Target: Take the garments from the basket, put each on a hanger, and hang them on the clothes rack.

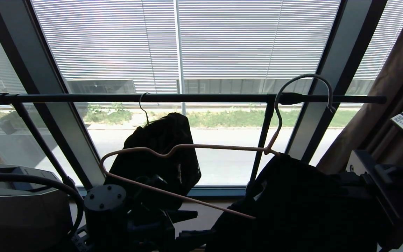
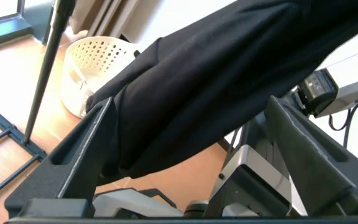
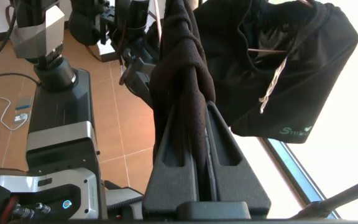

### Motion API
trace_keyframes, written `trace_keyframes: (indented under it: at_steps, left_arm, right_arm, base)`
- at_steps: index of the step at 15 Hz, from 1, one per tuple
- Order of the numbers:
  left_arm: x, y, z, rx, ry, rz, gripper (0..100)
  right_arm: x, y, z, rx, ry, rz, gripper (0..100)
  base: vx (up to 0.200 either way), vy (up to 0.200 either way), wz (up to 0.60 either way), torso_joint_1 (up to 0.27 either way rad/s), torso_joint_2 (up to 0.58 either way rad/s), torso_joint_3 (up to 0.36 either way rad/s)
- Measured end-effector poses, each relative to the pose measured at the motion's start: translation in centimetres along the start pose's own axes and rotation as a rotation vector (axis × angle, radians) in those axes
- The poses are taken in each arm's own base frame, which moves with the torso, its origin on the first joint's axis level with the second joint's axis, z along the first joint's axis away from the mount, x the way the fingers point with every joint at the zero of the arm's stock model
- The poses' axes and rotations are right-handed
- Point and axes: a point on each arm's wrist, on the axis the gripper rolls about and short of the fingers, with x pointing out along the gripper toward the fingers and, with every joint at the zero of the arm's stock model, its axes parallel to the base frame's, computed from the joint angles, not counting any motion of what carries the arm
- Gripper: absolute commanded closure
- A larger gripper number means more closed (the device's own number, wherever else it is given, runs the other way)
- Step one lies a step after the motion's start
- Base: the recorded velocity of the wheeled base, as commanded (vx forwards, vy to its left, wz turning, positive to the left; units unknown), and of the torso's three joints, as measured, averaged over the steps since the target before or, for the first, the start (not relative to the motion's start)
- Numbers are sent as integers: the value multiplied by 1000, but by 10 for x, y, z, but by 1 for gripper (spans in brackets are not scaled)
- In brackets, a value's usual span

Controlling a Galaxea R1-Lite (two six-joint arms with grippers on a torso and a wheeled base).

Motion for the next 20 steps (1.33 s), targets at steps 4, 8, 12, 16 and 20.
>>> trace_keyframes:
  at_steps: [4, 8, 12, 16, 20]
  left_arm:
    - [14, -3, 4, 25, -7, -39, 0]
    - [23, -7, 3, 36, 0, -69, 0]
    - [28, -8, 1, 37, 10, -80, 100]
    - [33, -7, 1, 40, 7, -84, 100]
    - [25, 2, 7, 34, -21, -47, 100]
  right_arm:
    - [2, 3, -1, -1, 4, 18, 100]
    - [3, 5, -1, -3, 6, 29, 100]
    - [4, 7, -2, -3, 8, 40, 100]
    - [5, 8, -1, -13, 0, 44, 100]
    - [0, 1, 0, -17, -15, 2, 100]
  base:
    - [0, 0, 0, 0, 0, 0]
    - [0, 0, 0, 0, 0, 0]
    - [0, 0, 0, 0, 0, 0]
    - [0, 0, 0, 0, 0, 0]
    - [0, 0, 0, 0, 0, 0]
